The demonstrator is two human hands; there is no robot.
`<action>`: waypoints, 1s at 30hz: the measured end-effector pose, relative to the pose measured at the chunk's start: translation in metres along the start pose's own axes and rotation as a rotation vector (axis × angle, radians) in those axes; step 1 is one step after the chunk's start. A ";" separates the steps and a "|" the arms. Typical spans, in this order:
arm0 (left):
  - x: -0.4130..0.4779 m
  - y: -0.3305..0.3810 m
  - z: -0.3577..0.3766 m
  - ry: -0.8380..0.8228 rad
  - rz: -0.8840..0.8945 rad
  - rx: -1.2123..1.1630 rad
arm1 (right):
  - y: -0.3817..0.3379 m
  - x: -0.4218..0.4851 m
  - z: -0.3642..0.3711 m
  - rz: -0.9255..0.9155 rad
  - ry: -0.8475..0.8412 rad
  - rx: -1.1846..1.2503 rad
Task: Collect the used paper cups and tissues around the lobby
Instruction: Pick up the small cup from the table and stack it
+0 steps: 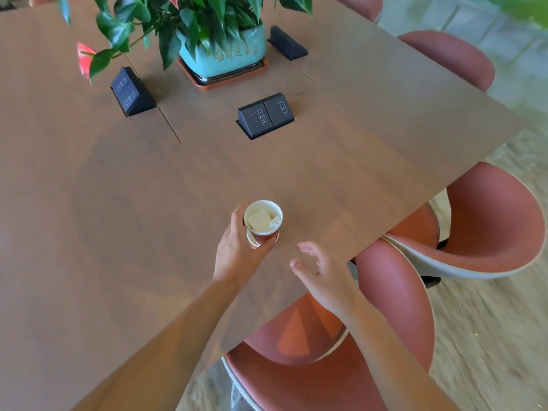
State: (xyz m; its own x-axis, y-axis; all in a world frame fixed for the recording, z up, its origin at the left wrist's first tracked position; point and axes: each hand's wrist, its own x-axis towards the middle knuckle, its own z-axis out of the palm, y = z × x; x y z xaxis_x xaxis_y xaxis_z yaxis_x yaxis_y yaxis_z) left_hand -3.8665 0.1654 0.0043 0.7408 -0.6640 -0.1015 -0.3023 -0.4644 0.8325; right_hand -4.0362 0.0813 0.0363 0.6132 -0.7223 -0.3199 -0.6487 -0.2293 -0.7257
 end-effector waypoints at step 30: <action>-0.009 -0.041 0.046 -0.130 -0.126 0.062 | 0.027 -0.013 -0.007 0.032 0.013 0.047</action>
State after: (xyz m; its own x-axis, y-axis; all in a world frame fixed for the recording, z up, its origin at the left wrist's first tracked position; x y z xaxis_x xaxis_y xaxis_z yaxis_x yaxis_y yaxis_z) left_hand -3.8882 0.1631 -0.0537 0.6924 -0.6666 -0.2760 -0.2510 -0.5812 0.7741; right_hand -4.0652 0.0802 0.0250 0.5863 -0.7372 -0.3359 -0.6459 -0.1752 -0.7430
